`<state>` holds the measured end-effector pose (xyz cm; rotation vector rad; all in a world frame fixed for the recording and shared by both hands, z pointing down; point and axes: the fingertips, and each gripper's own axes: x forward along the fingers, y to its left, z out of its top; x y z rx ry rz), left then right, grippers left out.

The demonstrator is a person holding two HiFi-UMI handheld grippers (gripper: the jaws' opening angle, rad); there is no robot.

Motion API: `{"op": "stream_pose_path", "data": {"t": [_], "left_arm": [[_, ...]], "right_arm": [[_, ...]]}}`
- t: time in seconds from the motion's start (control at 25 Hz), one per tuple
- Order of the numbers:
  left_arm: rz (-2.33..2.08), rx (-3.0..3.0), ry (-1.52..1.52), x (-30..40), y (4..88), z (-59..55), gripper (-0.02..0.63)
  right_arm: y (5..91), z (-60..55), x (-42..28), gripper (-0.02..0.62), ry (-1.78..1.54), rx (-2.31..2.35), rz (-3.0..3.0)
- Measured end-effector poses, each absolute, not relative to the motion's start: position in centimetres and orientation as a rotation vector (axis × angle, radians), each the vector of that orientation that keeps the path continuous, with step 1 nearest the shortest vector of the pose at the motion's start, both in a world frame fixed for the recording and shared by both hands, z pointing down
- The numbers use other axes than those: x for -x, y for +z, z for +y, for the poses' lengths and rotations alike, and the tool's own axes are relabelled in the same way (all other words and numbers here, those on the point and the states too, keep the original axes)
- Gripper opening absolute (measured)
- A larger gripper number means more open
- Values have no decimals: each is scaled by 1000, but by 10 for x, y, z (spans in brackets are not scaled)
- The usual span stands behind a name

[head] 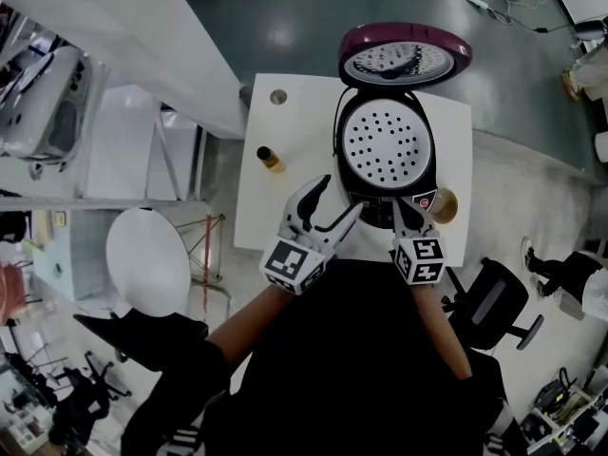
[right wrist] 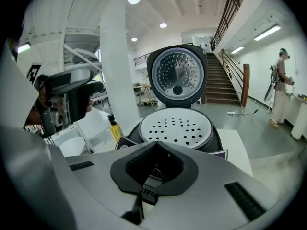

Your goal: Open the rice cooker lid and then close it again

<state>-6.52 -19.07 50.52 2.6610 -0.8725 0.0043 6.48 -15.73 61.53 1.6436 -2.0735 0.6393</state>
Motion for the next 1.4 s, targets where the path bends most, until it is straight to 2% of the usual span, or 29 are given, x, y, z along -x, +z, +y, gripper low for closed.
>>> {"op": "stream_pose_path", "data": {"t": [0.76, 1.4], "left_arm": [[-935, -2724, -39, 42, 438, -253, 273], [-1017, -2772, -94, 27, 396, -280, 273]], "right_arm": [[599, -166, -65, 2, 651, -1535, -2176], [541, -183, -111, 2, 583, -1625, -2262]]}}
